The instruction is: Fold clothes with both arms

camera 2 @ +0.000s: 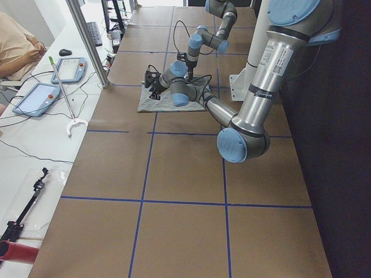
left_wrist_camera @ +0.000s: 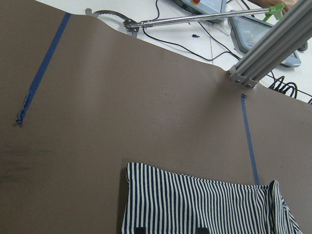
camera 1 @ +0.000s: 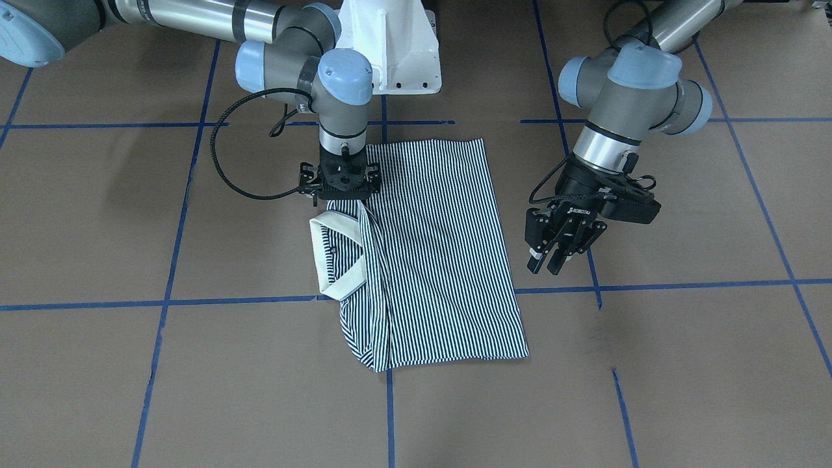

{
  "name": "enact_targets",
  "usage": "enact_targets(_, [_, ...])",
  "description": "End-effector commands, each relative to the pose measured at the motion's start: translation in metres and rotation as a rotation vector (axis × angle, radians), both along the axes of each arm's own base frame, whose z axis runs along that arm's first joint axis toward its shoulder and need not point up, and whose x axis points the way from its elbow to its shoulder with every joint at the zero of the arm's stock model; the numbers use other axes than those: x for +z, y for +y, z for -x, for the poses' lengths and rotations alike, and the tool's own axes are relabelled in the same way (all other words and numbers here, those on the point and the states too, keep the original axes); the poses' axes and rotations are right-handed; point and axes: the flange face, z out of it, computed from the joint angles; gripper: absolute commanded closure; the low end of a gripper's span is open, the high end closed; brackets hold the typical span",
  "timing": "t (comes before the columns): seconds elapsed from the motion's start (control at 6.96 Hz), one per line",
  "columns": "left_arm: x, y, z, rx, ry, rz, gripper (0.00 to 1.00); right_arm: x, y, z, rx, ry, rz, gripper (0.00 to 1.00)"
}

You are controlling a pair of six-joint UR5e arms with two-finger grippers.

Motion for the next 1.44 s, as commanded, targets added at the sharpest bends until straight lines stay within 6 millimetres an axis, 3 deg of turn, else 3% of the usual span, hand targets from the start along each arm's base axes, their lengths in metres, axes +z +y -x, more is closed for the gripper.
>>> enact_targets(0.0, [-0.001, 0.0, 0.0, 0.0, 0.001, -0.001, 0.54, 0.019, -0.024, -0.052, -0.037, 0.008, -0.034, 0.0])
enact_targets(0.14, [-0.002, 0.001, 0.001, 0.0, 0.003, -0.003, 0.54, 0.033, -0.026, -0.062, -0.049, 0.014, -0.019, 0.0])
enact_targets(0.43, [-0.003, 0.001, 0.001, 0.001, 0.004, -0.003, 0.54, 0.006, -0.027, -0.058, -0.024, -0.03, -0.024, 0.0])
enact_targets(0.58, [-0.007, 0.003, 0.003, 0.002, 0.01, -0.009, 0.55, 0.001, -0.012, -0.048, 0.04, -0.056, 0.031, 0.0])
enact_targets(0.86, [-0.006, 0.002, 0.004, -0.002, 0.009, -0.008, 0.55, -0.022, 0.041, -0.027, 0.237, -0.173, 0.146, 0.01])
enact_targets(1.15, [-0.006, 0.002, 0.005, -0.002, 0.01, -0.009, 0.55, -0.035, 0.069, -0.015, 0.421, -0.269, 0.274, 0.29])
enact_targets(1.29, [-0.011, 0.003, 0.006, -0.002, 0.017, -0.015, 0.55, -0.039, 0.088, -0.01, 0.437, -0.286, 0.319, 0.32])
